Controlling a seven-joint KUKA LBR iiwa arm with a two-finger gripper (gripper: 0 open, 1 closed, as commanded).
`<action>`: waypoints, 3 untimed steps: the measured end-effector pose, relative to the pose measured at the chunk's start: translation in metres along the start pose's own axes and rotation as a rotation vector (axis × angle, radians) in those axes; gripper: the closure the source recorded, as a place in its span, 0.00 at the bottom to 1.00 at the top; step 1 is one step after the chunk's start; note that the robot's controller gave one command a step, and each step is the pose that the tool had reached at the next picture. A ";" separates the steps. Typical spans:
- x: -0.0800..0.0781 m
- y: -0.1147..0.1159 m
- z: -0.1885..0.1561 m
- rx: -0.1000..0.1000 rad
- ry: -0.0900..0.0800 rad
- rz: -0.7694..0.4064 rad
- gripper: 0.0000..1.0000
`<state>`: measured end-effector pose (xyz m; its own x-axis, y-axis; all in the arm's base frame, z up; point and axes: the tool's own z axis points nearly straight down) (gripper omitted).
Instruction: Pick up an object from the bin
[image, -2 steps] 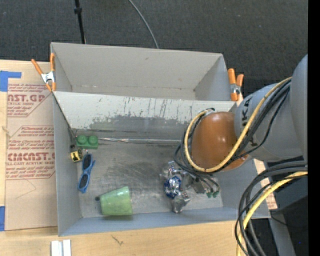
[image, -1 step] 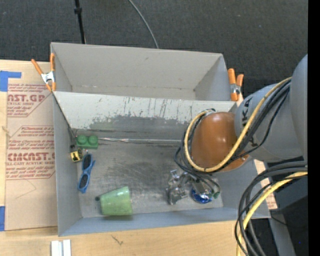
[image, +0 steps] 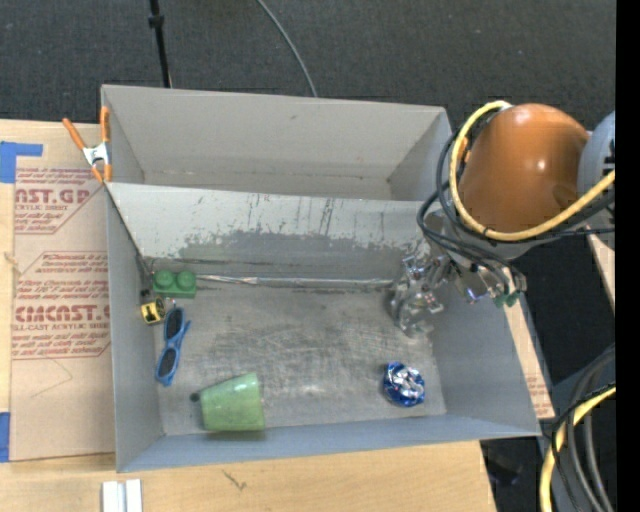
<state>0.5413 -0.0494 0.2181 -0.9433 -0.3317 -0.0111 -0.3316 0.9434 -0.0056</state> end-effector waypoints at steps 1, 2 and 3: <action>0.014 0.016 0.095 -0.007 0.016 0.218 1.00; 0.012 0.015 0.093 -0.006 0.011 0.219 0.00; 0.072 -0.033 0.103 -0.004 0.015 0.120 0.00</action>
Offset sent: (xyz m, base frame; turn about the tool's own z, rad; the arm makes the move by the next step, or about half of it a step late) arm -0.0157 0.0091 -0.0922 0.2188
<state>0.4853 -0.1052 0.1147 -0.9763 -0.2162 0.0034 -0.2162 0.9763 -0.0008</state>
